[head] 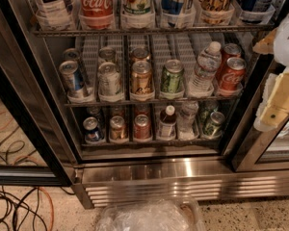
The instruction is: Pick redbull can from top shelf of fridge
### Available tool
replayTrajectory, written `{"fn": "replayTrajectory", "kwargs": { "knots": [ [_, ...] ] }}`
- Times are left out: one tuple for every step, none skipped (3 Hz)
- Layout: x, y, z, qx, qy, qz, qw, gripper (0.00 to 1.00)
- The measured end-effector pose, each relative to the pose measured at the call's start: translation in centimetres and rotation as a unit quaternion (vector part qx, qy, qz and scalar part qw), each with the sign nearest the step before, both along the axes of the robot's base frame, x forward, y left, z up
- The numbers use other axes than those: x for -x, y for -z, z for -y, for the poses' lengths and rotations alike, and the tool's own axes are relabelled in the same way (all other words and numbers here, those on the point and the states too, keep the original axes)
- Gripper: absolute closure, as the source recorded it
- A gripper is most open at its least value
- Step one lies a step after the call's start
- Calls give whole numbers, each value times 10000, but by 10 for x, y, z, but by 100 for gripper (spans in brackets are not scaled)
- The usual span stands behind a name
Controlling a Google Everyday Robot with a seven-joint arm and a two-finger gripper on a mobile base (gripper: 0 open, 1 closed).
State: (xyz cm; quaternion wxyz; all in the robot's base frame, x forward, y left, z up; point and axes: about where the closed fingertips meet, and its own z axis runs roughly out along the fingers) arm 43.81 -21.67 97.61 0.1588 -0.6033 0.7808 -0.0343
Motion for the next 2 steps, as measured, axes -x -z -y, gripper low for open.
{"fn": "replayTrajectory", "kwargs": {
  "knots": [
    [0, 0, 0, 0, 0, 1, 10000, 0],
    [-2, -3, -3, -134, -9, 112, 9998, 0]
  ]
}}
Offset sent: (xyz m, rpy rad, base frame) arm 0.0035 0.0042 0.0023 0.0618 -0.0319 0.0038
